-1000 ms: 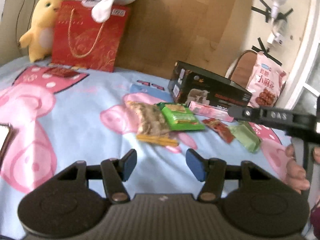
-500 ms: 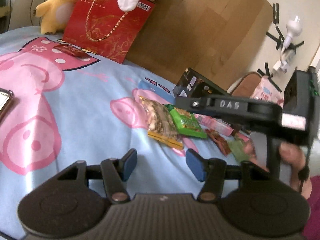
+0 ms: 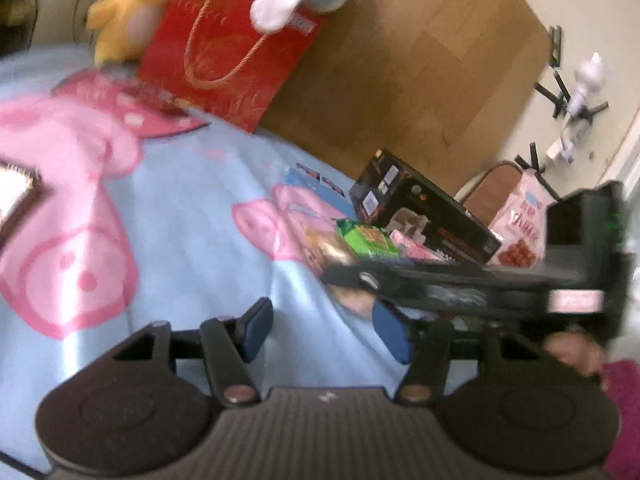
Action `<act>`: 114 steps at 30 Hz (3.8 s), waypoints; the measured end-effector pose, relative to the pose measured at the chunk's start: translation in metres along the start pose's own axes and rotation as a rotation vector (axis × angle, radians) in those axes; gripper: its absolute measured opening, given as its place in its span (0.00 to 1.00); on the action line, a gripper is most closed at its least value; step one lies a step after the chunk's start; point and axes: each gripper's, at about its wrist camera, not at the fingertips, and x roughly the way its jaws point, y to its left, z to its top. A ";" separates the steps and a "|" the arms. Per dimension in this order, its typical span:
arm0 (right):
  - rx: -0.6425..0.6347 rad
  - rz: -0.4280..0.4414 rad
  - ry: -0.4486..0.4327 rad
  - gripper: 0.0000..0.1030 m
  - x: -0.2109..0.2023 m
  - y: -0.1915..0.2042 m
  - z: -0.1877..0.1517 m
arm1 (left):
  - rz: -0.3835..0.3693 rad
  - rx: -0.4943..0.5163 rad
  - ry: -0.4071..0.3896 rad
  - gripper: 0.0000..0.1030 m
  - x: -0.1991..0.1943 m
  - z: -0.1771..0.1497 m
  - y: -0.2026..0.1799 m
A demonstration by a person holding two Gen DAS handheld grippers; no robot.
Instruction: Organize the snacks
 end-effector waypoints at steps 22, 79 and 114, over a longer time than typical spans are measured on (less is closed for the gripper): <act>-0.010 -0.080 -0.089 0.76 -0.096 0.003 -0.094 | -0.043 0.162 0.145 0.66 0.038 0.015 -0.048; 0.162 -0.309 -0.219 0.50 -0.178 -0.022 -0.180 | -0.221 0.340 0.542 0.47 0.067 -0.035 -0.154; 0.451 -0.414 -0.366 0.39 -0.143 -0.184 -0.060 | -0.234 0.239 0.233 0.45 0.155 0.085 -0.172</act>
